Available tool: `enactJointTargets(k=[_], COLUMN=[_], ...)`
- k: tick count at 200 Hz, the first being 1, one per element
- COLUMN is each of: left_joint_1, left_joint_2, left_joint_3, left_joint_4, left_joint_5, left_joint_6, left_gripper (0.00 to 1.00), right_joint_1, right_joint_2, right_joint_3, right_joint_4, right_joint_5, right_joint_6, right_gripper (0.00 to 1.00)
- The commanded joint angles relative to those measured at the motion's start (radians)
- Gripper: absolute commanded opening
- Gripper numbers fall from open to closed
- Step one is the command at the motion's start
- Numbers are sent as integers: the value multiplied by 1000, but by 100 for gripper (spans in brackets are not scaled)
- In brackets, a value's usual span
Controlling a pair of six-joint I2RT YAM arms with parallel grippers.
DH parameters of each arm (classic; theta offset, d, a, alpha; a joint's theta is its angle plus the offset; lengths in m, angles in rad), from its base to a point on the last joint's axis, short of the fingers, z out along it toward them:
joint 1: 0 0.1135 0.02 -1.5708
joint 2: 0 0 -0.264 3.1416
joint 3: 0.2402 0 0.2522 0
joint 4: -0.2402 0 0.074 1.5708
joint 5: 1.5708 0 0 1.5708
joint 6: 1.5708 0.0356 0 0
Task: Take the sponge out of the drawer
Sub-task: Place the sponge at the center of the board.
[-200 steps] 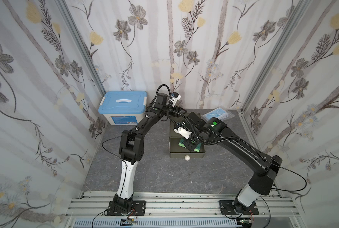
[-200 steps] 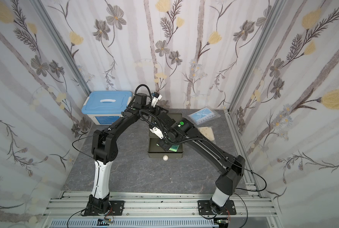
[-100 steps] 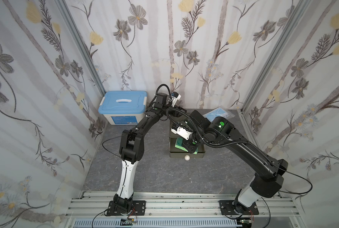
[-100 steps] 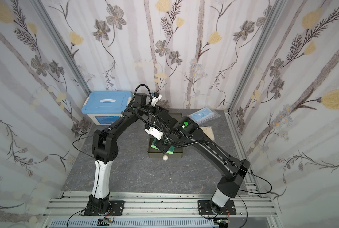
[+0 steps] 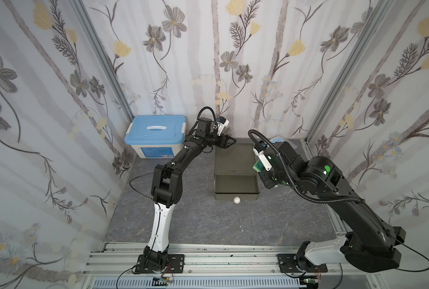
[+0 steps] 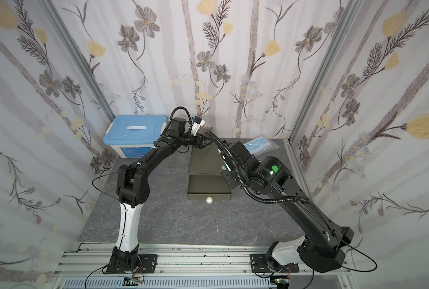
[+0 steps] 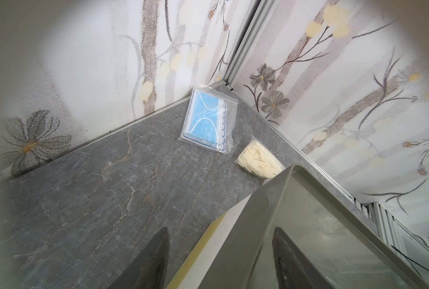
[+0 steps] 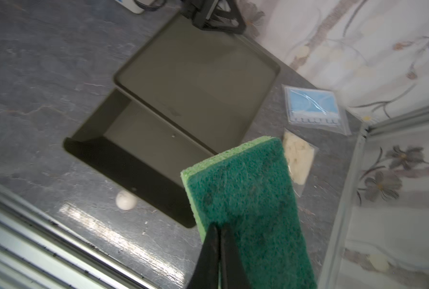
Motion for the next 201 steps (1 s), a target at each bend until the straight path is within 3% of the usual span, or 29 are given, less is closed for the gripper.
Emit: enactJointTargets(k=[1, 44, 106, 146, 201], left_joint_1=[1, 0, 4, 5, 7], left_joint_2=[12, 6, -11, -19, -25], left_joint_3=[-4, -8, -22, -23, -32], left_joint_4=[-53, -55, -62, -71, -77], left_joint_5=[-16, -11, -10, -8, -5], left_joint_6=[13, 19, 28, 36, 40], left_gripper=[66, 66, 66, 66, 66], right_joint_1=[-63, -215, -313, -329, -364], right_joint_2=[-58, -181, -149, -43, 103], right_joint_3=[-98, -410, -776, -899, -949], right_joint_4=[71, 226, 521, 678, 828], right_joint_5=[168, 80, -36, -37, -65], right_joint_6=[156, 276, 374, 425, 480], right_gripper=[0, 0, 0, 0, 0])
